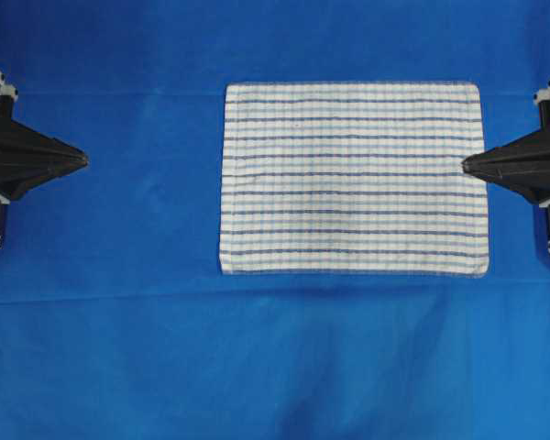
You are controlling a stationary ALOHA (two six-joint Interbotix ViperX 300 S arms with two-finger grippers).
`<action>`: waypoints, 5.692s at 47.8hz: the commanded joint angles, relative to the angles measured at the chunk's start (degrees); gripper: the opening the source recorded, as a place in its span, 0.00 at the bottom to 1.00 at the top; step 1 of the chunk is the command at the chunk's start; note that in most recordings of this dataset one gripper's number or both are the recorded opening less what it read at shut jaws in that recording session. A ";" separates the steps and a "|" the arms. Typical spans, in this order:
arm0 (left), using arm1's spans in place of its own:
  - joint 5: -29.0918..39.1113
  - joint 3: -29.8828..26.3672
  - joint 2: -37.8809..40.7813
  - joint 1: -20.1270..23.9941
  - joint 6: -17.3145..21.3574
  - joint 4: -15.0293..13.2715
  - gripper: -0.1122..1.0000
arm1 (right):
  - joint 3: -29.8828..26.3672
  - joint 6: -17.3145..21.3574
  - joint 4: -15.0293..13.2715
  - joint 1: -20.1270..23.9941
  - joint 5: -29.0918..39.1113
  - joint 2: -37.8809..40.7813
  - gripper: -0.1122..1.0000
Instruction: Fold the blue towel.
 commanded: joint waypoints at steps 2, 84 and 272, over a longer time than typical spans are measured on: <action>-1.05 -1.58 2.20 0.09 0.70 -1.05 0.09 | -1.32 0.35 0.35 -1.05 0.62 0.53 0.10; 2.99 -31.29 73.21 29.18 -0.53 -1.32 0.89 | -4.57 7.73 -5.80 -49.39 22.59 42.89 0.63; 25.14 -27.42 54.93 2.55 -2.29 -1.23 0.86 | -0.88 32.96 -7.82 -4.31 50.89 16.88 0.64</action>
